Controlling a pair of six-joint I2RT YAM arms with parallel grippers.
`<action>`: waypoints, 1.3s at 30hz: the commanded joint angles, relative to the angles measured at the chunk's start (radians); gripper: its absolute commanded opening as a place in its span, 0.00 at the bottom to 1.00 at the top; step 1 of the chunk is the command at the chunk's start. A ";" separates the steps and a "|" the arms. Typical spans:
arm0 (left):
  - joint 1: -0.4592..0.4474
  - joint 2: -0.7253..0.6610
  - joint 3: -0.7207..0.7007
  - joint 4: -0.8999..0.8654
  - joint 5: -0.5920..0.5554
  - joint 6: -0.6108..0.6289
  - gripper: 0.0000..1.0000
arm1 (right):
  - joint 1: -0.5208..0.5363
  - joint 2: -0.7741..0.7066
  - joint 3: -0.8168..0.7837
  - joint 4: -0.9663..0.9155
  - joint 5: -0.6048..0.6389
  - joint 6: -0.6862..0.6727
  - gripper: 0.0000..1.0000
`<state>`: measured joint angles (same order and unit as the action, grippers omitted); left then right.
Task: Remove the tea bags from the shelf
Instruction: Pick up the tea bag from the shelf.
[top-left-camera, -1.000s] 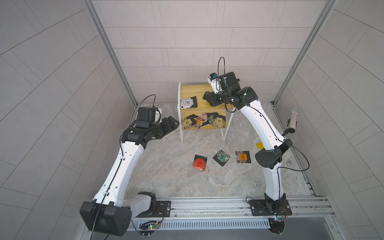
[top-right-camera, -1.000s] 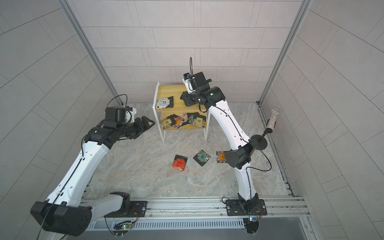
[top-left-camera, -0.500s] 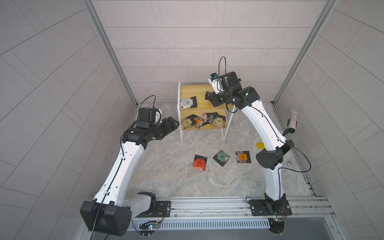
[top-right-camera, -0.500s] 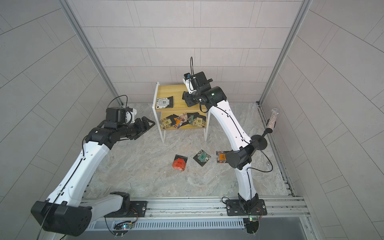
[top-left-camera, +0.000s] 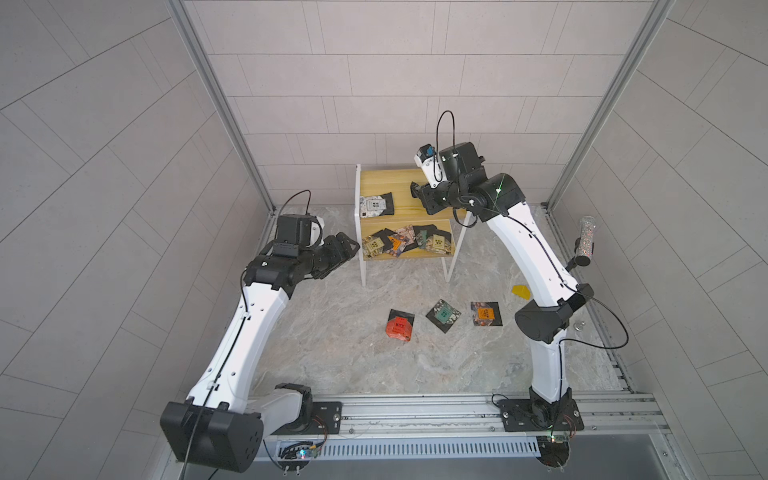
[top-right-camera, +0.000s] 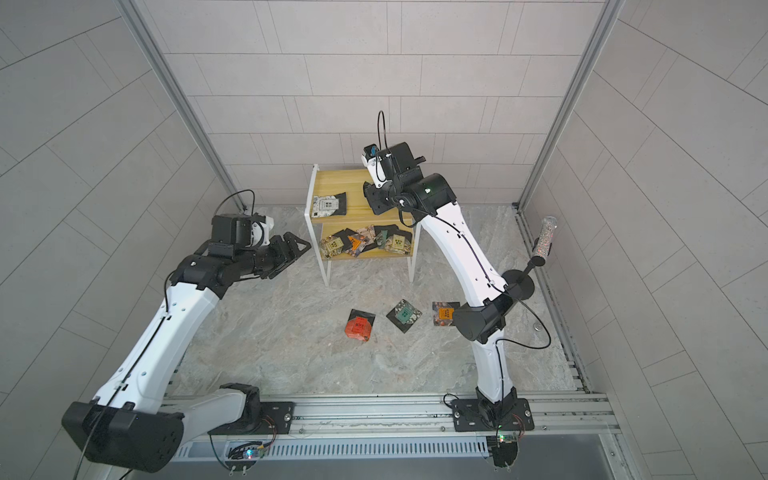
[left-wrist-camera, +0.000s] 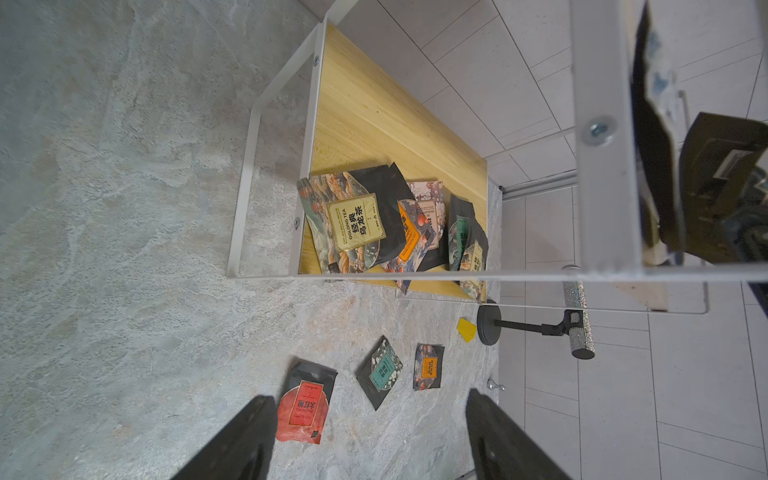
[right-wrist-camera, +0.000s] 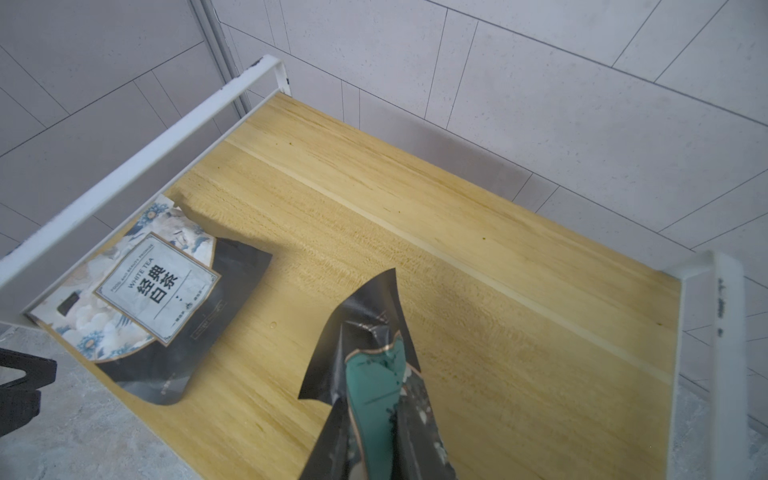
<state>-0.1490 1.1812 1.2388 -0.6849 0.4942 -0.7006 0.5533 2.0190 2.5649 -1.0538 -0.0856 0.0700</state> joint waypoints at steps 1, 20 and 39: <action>-0.003 -0.009 -0.015 0.019 0.007 0.000 0.79 | 0.010 -0.067 -0.011 -0.012 0.020 -0.017 0.20; -0.003 -0.048 -0.062 0.023 -0.012 0.000 0.79 | 0.127 -0.350 -0.338 0.094 0.049 -0.117 0.16; 0.003 -0.133 -0.200 -0.004 -0.102 0.000 0.79 | 0.366 -0.783 -1.158 0.517 0.015 -0.194 0.16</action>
<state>-0.1490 1.0683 1.0767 -0.6857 0.4213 -0.7025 0.8955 1.2541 1.4681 -0.6418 -0.0505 -0.1154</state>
